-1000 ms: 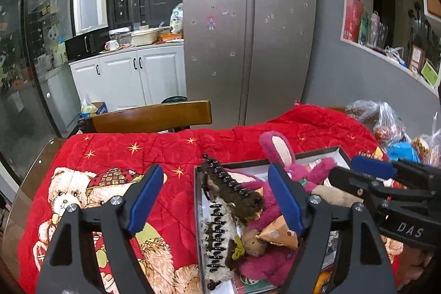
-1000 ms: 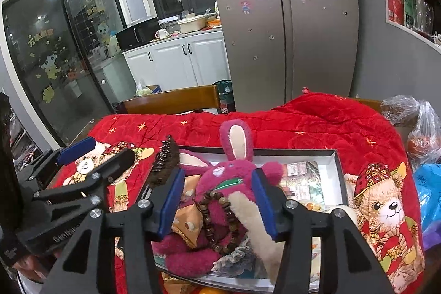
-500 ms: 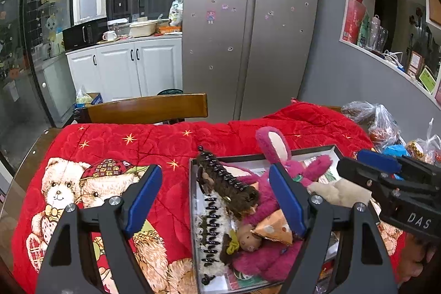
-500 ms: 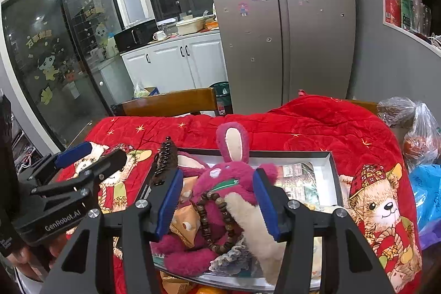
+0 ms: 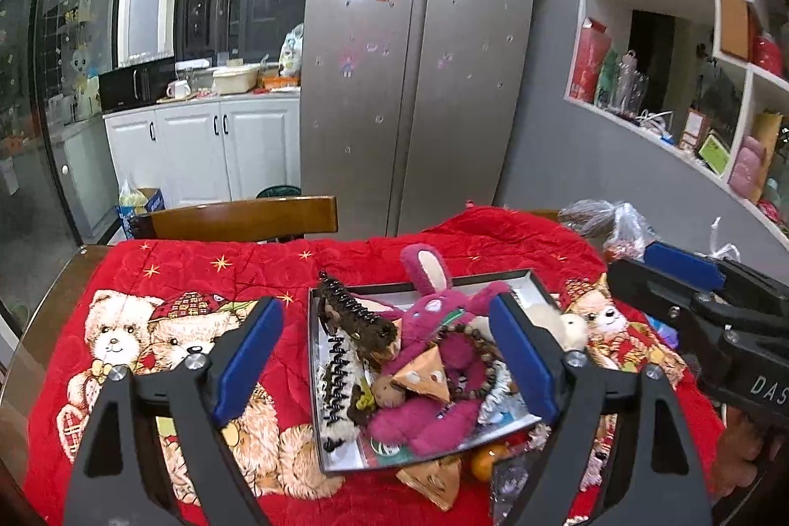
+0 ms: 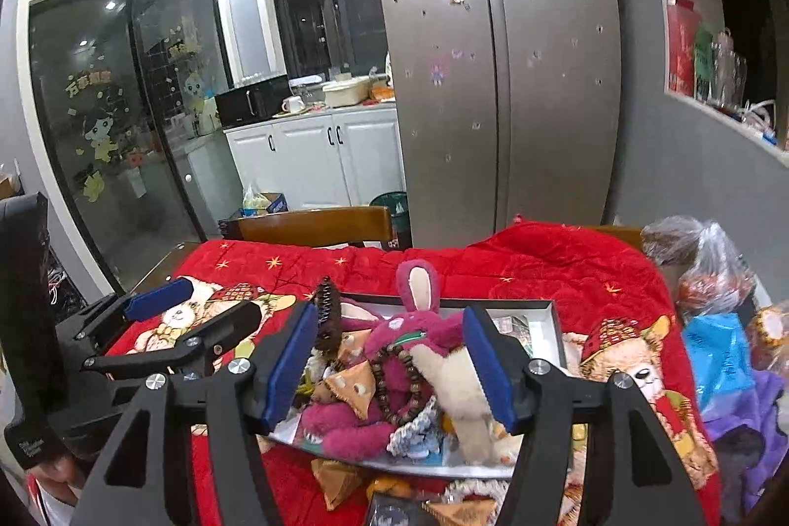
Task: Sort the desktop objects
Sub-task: 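Lower the wooden bead bracelet into the black box and open the right tool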
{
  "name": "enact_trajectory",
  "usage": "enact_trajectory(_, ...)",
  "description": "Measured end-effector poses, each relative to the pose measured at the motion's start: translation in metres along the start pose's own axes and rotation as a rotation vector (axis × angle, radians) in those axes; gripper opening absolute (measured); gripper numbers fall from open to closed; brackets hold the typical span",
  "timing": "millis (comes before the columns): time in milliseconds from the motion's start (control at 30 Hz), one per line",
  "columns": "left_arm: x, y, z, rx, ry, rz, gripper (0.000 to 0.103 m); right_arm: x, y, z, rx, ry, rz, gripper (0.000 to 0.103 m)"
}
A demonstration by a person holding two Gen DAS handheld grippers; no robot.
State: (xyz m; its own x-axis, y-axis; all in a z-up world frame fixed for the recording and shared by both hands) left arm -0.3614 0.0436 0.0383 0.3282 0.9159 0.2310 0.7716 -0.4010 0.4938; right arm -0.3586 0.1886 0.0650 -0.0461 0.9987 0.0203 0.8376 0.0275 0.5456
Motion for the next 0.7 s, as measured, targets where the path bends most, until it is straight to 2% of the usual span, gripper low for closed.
enact_trajectory(100,0.008,0.017,0.004,0.008,-0.033,-0.012,0.091,0.006,0.028,0.002,0.042,0.017,0.040,0.065)
enact_trajectory(200,0.012,0.031,0.012,0.011,-0.065,-0.042,0.093,0.017,0.053,0.010,0.087,0.042,0.116,0.074)
enact_trajectory(333,0.022,0.039,0.030,0.004,-0.081,-0.035,0.093,0.031,0.071,0.020,0.105,0.045,0.174,0.075)
enact_trajectory(433,0.032,0.033,0.047,-0.003,-0.097,-0.022,0.093,0.042,0.077,0.028,0.132,0.056,0.263,0.075)
enact_trajectory(567,0.042,0.013,0.072,-0.033,-0.088,-0.012,0.093,0.044,0.063,0.048,0.092,0.033,0.251,0.075)
enact_trajectory(633,0.043,0.004,0.088,-0.027,-0.057,-0.001,0.093,0.042,0.056,0.064,0.082,0.031,0.242,0.075)
enact_trajectory(700,0.047,-0.009,0.108,-0.057,-0.037,0.027,0.093,0.043,0.049,0.086,0.087,0.008,0.237,0.075)
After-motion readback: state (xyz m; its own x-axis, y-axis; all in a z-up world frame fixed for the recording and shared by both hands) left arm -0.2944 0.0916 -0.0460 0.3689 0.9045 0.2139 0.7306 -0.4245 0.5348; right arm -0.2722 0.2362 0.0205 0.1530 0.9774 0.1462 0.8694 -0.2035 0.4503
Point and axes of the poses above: each gripper's, at about its wrist camera, not at the fingertips, and y roughly against the way its jaws point, x to its right, z to its underside, the point moved 10 cm from there along -y, roughly the way its jaws point, and after that the axes turned 14 degrees about z, right-handed, at the moved point
